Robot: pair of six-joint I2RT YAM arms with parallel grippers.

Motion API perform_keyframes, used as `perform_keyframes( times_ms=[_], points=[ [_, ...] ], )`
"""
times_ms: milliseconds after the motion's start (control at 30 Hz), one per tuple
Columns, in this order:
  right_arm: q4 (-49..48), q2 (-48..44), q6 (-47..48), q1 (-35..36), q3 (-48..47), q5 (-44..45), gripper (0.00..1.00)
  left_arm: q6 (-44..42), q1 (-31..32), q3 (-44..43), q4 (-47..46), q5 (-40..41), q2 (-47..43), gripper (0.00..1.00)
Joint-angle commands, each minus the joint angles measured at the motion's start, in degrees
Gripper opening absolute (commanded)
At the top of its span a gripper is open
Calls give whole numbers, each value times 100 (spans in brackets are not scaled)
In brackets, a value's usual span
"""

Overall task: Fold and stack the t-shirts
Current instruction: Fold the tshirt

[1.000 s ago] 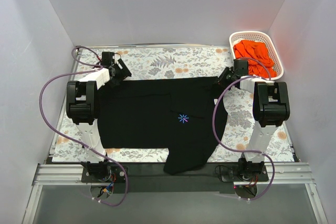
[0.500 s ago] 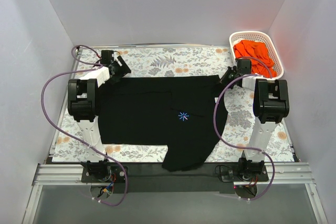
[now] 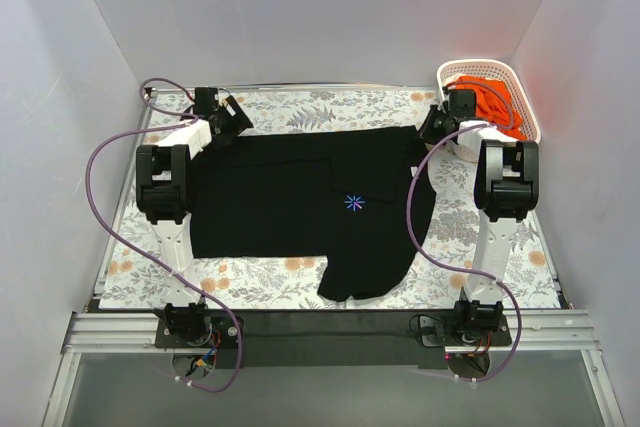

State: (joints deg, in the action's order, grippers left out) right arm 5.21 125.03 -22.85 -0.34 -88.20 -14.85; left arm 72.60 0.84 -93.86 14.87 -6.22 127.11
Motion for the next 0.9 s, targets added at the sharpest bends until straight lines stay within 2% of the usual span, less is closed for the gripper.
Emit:
perform_keyframes(
  times_ms=[0,100,233,333,467,567,767,867],
  points=[
    [261,-407,596,-89,-321,404,17,-219,-67,-36,569,357,-405,76],
    [471,-934,895,25,-119,526,28,-316,-75,244,657,760,-1184,78],
    [867,-1796,1046,306,504,799,35,-141,-75,1123,692,1025,-2294,90],
    [1157,-2605,933,595,1354,940,41,61,-67,2019,736,1166,-3181,90],
    [1543,-3545,712,860,2367,1133,44,202,-251,3004,1043,1429,-4052,91],
    [1877,-4161,581,974,3052,1177,54,448,-321,3584,1456,1815,-4764,91],
    [2370,-5180,606,1045,3880,1064,54,1194,-453,4778,2272,2299,-6073,87],
    [2607,-5374,624,1045,3995,775,54,1678,-541,5070,2817,2415,-6199,84]
  ],
)
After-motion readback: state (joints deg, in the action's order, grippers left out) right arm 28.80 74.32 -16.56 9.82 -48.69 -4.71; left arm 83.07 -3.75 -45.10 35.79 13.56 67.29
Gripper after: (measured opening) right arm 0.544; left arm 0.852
